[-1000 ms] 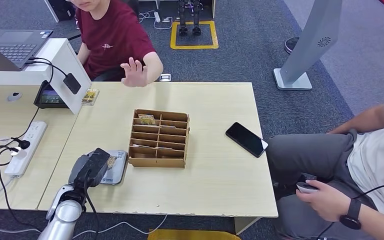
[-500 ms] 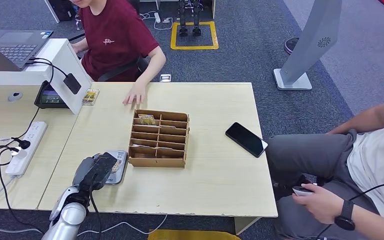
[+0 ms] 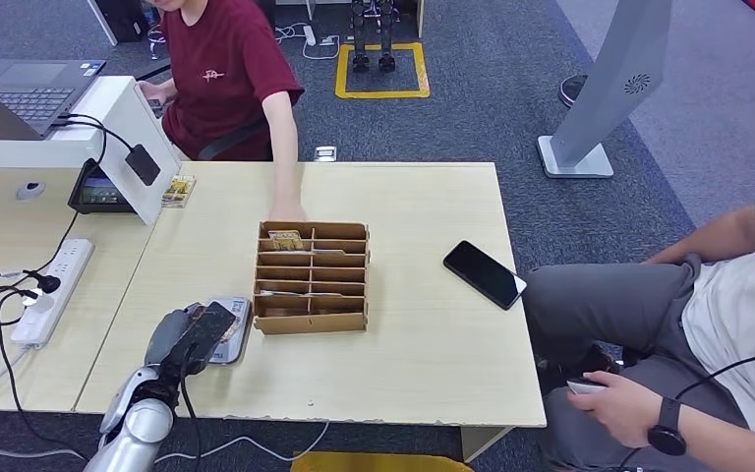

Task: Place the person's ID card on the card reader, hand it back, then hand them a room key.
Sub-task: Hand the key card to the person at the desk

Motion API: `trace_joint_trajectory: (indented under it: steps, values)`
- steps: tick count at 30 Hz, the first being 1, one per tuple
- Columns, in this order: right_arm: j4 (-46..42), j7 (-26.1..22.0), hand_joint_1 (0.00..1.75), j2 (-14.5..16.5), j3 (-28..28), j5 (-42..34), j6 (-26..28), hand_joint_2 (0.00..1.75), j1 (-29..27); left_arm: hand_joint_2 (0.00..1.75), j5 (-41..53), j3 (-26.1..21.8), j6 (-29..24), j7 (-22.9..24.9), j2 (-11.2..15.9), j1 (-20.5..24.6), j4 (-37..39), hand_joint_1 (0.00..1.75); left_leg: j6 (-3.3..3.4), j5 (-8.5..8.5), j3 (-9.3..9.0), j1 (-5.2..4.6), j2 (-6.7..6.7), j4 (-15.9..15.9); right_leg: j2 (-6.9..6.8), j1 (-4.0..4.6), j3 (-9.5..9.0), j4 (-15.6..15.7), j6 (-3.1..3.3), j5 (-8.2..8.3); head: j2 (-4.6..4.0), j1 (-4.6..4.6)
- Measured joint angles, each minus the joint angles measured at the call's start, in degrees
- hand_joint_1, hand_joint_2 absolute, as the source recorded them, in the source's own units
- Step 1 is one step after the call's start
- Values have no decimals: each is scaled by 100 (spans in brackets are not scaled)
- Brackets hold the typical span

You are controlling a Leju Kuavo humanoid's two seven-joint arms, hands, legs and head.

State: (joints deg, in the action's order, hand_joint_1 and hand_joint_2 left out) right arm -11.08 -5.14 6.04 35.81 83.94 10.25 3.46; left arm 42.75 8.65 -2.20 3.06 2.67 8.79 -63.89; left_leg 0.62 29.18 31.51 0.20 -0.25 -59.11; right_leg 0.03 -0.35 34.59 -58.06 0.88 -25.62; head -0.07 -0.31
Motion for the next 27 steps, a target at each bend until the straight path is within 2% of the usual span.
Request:
trace_joint_trajectory:
  steps: [19,27]
  values:
    - [-5,-94,0,28,-121,95,4,175,56,175,1332,3,-583,198,-102,157,635,175,-3,-1,-14,0,-2,3,-3,-1,-14,-2,0,0,-1,-1]
    - [-7,-105,0,51,-167,97,4,175,63,175,1452,3,-671,198,-136,251,856,175,-17,-18,-21,0,-7,6,-8,-2,-21,-3,11,8,-1,-1]
